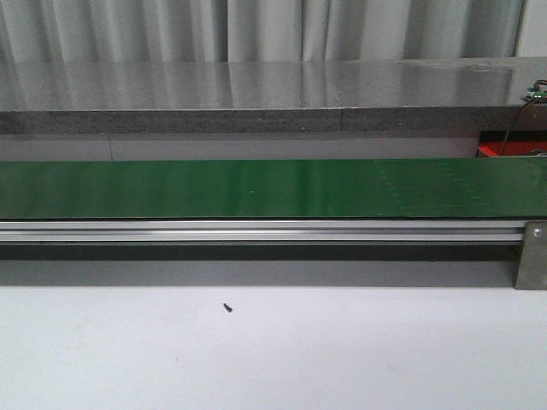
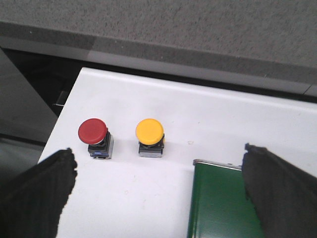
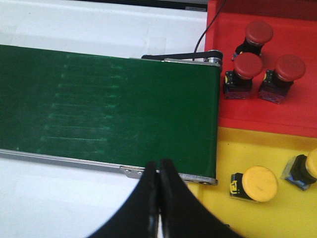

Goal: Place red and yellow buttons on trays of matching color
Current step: 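Move the left gripper over the remaining yellow button on the table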

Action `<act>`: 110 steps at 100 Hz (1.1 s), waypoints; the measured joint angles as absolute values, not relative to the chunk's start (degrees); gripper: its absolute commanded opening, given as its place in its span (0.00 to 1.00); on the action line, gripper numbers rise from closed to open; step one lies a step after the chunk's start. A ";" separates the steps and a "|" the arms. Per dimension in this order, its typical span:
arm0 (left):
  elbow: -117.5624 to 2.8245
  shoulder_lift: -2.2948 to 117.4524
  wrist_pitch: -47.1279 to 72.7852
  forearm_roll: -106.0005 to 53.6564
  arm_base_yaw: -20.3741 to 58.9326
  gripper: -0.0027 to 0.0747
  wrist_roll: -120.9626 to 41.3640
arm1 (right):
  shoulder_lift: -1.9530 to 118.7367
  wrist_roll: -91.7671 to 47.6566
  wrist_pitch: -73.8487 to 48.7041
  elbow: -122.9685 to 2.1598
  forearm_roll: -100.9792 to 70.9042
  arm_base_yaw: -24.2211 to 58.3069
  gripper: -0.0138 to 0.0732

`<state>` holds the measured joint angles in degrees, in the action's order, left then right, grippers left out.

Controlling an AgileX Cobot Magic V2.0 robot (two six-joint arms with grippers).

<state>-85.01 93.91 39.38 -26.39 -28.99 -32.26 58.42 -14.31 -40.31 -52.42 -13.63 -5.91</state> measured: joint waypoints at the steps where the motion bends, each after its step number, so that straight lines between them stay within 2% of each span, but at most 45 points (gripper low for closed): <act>1: -85.59 94.64 39.54 -26.25 -28.99 0.89 -32.26 | 58.42 -14.31 -40.31 -52.42 -13.63 -5.91 0.08; 41: -96.69 108.82 42.36 -25.22 -29.25 0.89 -31.32 | 58.42 -14.31 -40.31 -52.42 -13.63 -5.91 0.08; 110: -101.32 119.63 40.05 -26.89 -27.71 0.87 -30.56 | 58.42 -14.31 -40.31 -52.42 -13.63 -5.91 0.08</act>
<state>-101.32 119.63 40.05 -26.89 -27.71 -30.56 58.42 -14.31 -40.31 -52.42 -13.63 -5.91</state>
